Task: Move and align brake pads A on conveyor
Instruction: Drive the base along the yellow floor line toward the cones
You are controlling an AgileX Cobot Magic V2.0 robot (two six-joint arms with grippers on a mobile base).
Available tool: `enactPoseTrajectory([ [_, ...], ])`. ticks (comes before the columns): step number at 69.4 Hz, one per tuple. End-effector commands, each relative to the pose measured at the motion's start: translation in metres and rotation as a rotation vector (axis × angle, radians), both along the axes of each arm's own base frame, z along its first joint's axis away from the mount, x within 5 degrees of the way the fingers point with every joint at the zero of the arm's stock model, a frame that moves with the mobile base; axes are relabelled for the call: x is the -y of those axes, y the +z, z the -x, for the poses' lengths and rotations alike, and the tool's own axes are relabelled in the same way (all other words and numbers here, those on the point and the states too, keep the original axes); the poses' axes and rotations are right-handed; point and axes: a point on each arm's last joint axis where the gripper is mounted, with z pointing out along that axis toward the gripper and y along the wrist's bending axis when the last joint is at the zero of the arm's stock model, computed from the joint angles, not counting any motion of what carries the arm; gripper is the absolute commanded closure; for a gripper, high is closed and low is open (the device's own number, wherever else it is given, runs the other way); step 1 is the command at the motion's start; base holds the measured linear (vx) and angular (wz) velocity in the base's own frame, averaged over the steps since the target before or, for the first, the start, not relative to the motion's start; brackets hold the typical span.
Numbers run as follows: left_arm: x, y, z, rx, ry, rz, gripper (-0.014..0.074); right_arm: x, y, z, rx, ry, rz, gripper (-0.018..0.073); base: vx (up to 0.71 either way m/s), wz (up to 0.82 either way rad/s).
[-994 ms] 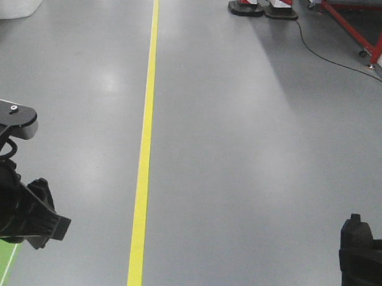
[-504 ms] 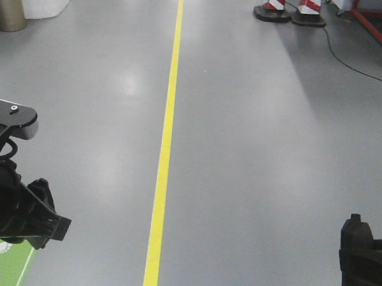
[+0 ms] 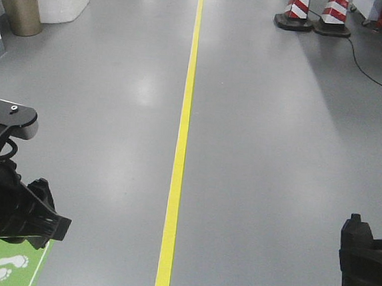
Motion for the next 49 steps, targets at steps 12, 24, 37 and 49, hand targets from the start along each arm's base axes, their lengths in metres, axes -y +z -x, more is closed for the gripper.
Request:
enactPoseTrajectory([
  [12, 0.0012, 0.0145, -0.0011, 0.082, -0.008, 0.047, 0.0603, -0.0012, 0.0135, -0.003, 0.089, 0.0, -0.041, 0.0569, 0.37, 0.07],
  [24, 0.0012, 0.0145, -0.0011, 0.082, -0.008, 0.047, 0.0603, -0.0012, 0.0135, -0.003, 0.089, 0.0, -0.041, 0.0569, 0.4, 0.02],
  [37, 0.0012, 0.0145, -0.0011, 0.082, -0.008, 0.047, 0.0603, -0.0012, 0.0135, -0.003, 0.089, 0.0, -0.041, 0.0569, 0.44, -0.02],
  [49, 0.0012, 0.0145, -0.0011, 0.082, -0.008, 0.047, 0.0603, -0.0012, 0.0135, -0.003, 0.089, 0.0, -0.041, 0.0569, 0.47, -0.04],
])
